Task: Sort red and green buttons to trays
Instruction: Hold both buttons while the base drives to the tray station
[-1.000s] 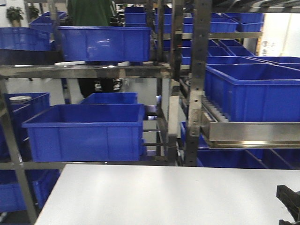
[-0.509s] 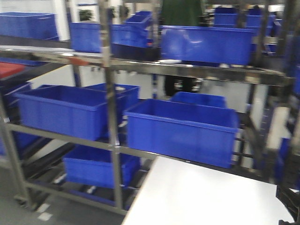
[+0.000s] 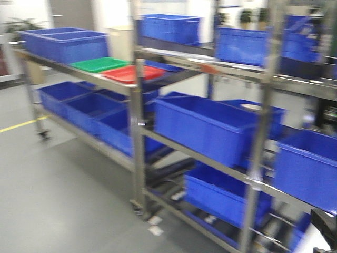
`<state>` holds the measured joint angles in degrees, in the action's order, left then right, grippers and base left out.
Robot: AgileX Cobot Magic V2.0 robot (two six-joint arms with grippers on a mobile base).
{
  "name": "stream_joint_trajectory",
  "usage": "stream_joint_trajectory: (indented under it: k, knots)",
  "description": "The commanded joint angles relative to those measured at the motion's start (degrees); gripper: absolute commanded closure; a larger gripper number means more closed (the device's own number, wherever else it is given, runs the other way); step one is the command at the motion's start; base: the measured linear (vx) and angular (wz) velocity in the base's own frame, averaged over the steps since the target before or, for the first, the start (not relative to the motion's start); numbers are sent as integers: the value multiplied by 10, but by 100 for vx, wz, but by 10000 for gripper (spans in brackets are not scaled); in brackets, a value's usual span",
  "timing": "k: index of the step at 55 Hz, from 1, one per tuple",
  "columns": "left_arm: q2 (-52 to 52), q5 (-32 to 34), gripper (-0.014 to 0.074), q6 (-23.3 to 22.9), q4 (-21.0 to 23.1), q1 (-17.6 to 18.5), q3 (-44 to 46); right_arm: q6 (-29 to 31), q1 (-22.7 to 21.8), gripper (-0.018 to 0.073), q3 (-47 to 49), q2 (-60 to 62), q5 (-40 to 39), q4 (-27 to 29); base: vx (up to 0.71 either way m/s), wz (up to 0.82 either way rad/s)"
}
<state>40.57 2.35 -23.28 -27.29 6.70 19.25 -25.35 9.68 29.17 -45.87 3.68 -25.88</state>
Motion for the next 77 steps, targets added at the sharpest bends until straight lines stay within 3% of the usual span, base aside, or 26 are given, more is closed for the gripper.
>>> stream_joint_trajectory:
  k: [1, 53, 77]
  knots:
    - [-1, 42, 599, -5, 6, 2, 17, 1, 0, 557, 20, 7, -41, -8, 19, 76]
    - [-1, 42, 599, -5, 6, 2, 17, 1, 0, 557, 20, 7, -41, -8, 25, 65]
    - [1, 41, 599, -5, 6, 2, 17, 1, 0, 557, 20, 7, -40, -8, 43, 26]
